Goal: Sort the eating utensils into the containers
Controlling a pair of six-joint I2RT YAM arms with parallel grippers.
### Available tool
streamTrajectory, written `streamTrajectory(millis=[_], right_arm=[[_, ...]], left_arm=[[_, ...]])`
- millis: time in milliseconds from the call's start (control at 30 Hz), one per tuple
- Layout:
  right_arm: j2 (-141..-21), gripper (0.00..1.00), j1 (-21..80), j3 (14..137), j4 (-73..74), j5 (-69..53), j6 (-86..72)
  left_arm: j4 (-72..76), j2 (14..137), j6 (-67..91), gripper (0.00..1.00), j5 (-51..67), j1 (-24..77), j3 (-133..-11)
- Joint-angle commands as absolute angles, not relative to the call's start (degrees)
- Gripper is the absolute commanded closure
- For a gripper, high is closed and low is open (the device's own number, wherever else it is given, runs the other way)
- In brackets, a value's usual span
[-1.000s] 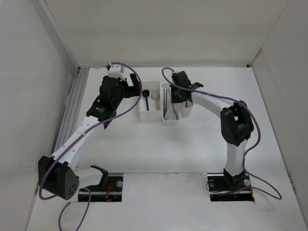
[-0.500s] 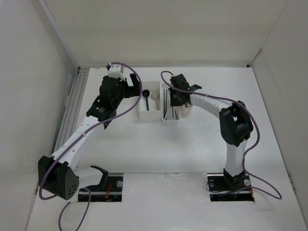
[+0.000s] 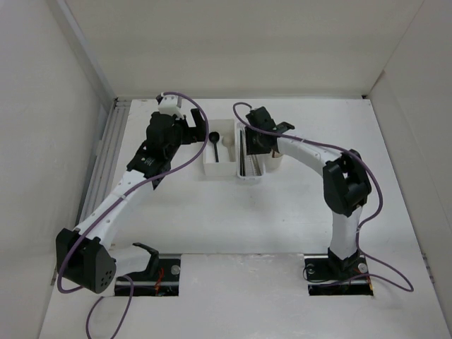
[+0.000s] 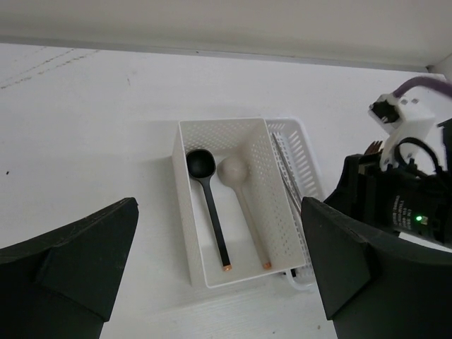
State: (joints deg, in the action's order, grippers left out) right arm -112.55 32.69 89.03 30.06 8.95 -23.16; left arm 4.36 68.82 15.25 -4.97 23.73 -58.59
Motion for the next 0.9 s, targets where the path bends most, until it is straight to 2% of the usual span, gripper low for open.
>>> streamTrajectory(millis=[0, 67, 233, 333, 367, 400, 633, 867], right_arm=[[-106.00, 0.56, 33.84, 95.88, 31.46, 12.92, -21.27], [-102.59, 0.52, 33.31, 98.61, 31.46, 12.92, -21.27], [-94.32, 0.41, 23.77, 98.61, 26.56, 7.49, -21.27], [-92.02, 0.23, 17.34, 97.38, 27.15, 5.02, -18.55], [-92.02, 0.06, 12.27, 98.08, 29.94, 3.36, -18.02], [-92.02, 0.00, 9.43, 98.09, 31.19, 2.21, -18.02], [-84.30, 0.00, -12.20, 85.18, 27.69, 6.77, -16.61], [-77.88, 0.00, -14.94, 81.31, 27.69, 9.23, -16.61]], left_arm=[[5.63, 66.62, 15.21, 0.00, -4.66, 23.47, -58.18], [5.63, 66.62, 15.21, 0.00, -5.45, 23.47, -58.18], [6.15, 66.01, 12.75, 0.00, -11.32, 23.47, -56.96], [6.15, 64.78, 12.04, 0.00, -14.23, 22.94, -55.38], [6.15, 64.78, 11.34, 0.00, -16.15, 22.94, -55.37], [5.63, 64.78, 10.64, 0.00, -17.13, 22.94, -53.89], [4.57, 64.25, 13.09, 0.00, -24.08, 21.80, -49.41], [4.57, 63.02, 13.28, 0.00, -26.80, 20.74, -46.23]])
